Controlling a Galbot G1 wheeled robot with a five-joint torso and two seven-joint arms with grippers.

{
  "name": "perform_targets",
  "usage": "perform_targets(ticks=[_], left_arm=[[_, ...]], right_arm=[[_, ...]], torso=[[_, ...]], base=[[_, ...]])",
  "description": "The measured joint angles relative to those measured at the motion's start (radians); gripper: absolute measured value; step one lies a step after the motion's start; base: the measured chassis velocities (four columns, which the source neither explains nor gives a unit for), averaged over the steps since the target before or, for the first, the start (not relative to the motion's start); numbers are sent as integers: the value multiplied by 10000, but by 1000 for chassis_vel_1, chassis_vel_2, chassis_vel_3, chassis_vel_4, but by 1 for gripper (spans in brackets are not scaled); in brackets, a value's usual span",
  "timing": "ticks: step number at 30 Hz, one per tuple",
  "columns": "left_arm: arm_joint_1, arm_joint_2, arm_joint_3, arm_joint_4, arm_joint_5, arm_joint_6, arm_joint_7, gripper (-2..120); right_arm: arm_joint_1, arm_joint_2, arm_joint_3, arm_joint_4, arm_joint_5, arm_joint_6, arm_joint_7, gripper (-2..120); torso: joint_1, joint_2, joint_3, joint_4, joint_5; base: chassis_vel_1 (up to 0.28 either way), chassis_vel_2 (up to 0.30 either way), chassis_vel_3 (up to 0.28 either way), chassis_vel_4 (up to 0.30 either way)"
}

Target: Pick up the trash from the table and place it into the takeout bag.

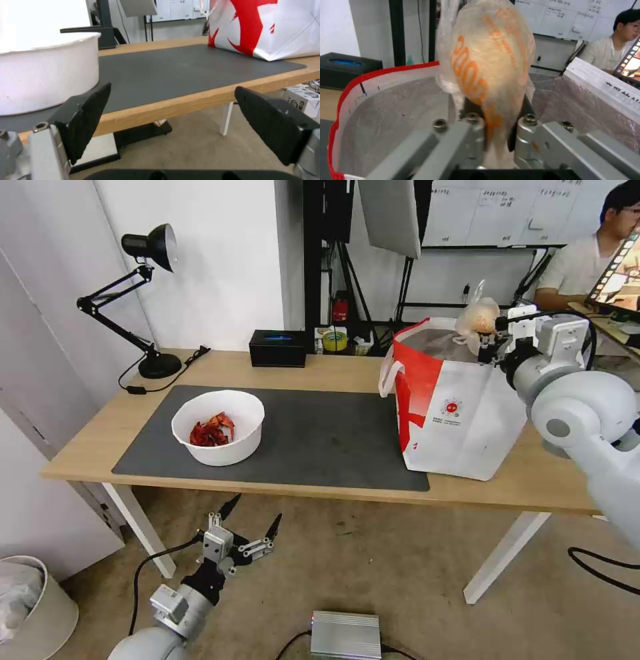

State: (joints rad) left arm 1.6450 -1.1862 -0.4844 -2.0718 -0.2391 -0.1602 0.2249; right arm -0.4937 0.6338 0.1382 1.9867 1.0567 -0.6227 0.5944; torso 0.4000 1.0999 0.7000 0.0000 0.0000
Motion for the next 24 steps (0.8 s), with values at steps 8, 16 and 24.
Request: perform_targets(ticks=[8,16,24], left_arm=[[-14,0,13,4,-6,0,0,100],[3,-17,16,4,0,-1,1,100],[60,-21,-25,-67,10,0,2,100]], right_arm=[[-47,6,32,35,-11,39,13,43],[-114,-28,74,46,-56,57,-9,72],[-116,-42,75,62,-83,152,-85,99]], torso=[[0,0,0,0,0],[0,0,0,0,0],[0,0,0,0,0]], base=[[0,0,0,0],[0,0,0,0],[0,0,0,0]])
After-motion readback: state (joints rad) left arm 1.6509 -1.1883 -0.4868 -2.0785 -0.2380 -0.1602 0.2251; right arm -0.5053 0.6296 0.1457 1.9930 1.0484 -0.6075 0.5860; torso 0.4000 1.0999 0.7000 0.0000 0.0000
